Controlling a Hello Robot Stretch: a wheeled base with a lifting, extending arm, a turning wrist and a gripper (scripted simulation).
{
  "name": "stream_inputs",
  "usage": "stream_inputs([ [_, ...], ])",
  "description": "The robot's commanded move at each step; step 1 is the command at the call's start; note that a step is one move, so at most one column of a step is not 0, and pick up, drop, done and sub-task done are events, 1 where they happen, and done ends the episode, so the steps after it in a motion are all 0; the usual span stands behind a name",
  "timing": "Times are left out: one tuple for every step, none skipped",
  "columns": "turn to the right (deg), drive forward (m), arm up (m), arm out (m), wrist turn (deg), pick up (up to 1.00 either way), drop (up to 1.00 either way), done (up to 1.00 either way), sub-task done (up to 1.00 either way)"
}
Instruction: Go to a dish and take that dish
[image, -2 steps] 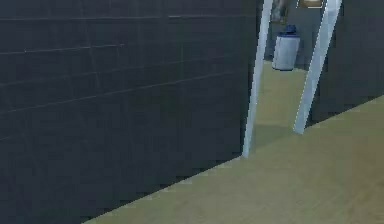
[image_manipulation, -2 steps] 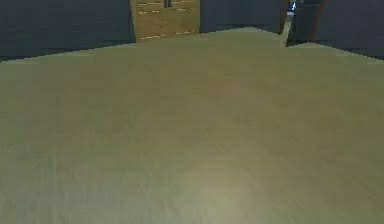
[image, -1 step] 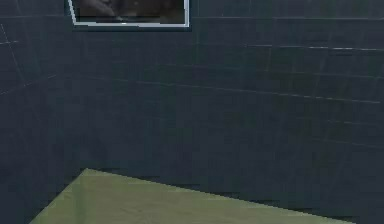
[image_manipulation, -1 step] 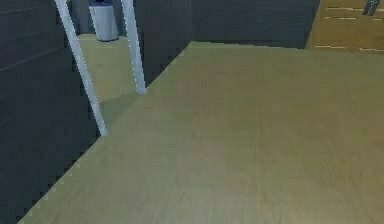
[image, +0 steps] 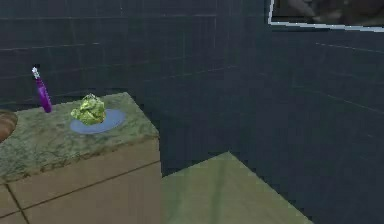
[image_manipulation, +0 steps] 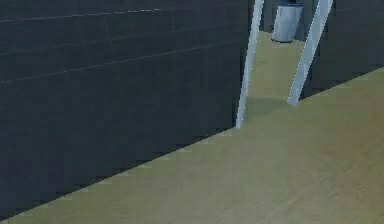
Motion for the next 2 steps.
stream_inputs([
  [-30.0,0.00,0.00,0.00,0.0,0.00,0.00,0.00,0.00],
  [0.0,0.15,0.00,0.00,0.0,0.00,0.00,0.00,0.00],
])
